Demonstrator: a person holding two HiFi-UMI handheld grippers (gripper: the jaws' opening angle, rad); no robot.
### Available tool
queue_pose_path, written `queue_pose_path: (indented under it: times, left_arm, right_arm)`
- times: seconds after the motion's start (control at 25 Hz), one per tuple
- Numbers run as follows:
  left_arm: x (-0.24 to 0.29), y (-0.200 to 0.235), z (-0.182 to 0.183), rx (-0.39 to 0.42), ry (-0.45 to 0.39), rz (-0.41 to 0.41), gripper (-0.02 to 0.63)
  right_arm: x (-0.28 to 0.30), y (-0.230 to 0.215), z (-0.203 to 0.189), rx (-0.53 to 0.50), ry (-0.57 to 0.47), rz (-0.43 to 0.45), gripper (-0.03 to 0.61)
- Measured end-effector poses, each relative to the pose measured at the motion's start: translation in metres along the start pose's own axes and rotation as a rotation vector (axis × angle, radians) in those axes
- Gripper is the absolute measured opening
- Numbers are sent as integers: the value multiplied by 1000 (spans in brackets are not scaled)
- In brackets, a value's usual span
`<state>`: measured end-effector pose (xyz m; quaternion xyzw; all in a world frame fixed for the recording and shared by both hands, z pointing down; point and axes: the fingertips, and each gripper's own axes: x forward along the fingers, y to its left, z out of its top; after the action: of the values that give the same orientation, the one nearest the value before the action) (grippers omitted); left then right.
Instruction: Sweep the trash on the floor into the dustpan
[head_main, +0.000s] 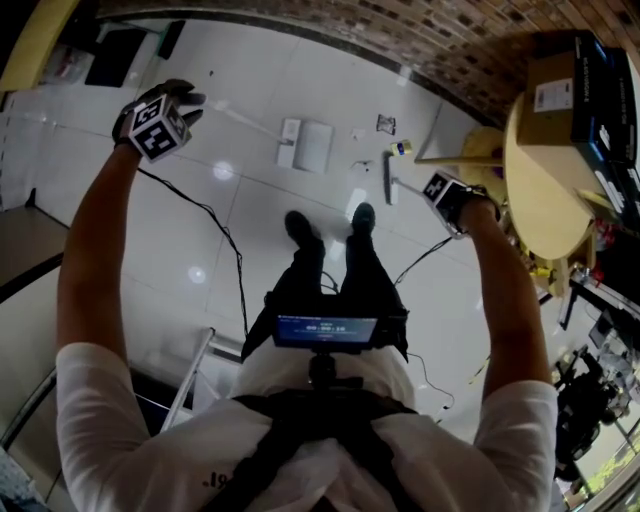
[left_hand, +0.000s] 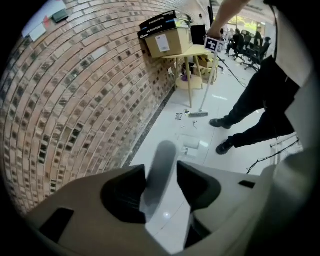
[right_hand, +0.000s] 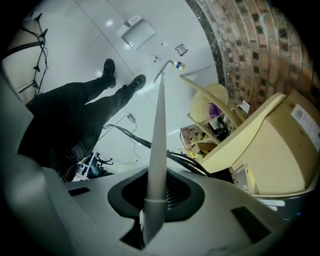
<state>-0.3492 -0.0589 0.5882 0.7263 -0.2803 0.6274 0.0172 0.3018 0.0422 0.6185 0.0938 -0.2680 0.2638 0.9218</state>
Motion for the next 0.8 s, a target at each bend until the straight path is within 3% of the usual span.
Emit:
queue_pose_path:
  times: [0.04, 0.24, 0.36, 0.4, 0.44, 0.48, 0.6, 0.68, 0.8]
  left_arm:
    - [-3, 0, 2, 16, 11, -4, 164]
    - [-4, -9, 12, 48, 43, -43, 168]
    - [10, -30, 9, 33, 86, -90, 317]
    - [14, -35, 8, 34, 112, -92, 324]
    - [17, -37, 7, 43, 143, -85, 302]
    - [17, -37, 6, 61, 180, -81, 231]
    - [12, -48, 15, 154, 257, -116, 151]
    - [9, -65, 28, 231, 265, -142, 99]
    - [7, -80, 46, 303, 256, -143, 75]
  right_arm:
    - [-2, -3, 6, 7, -13, -10, 48]
    - [-1, -10, 21, 5, -56, -49, 48]
    - [2, -14, 20, -21, -53, -60, 48]
    - [1, -14, 20, -31, -57, -55, 48]
    - [2, -15, 19, -37, -64, -50, 48]
    - [2, -18, 19, -39, -70, -48, 48]
    - [3, -26, 18, -49, -78, -58, 48]
    - [6, -28, 16, -60, -79, -61, 48]
    - [9, -28, 18, -61, -91, -41, 48]
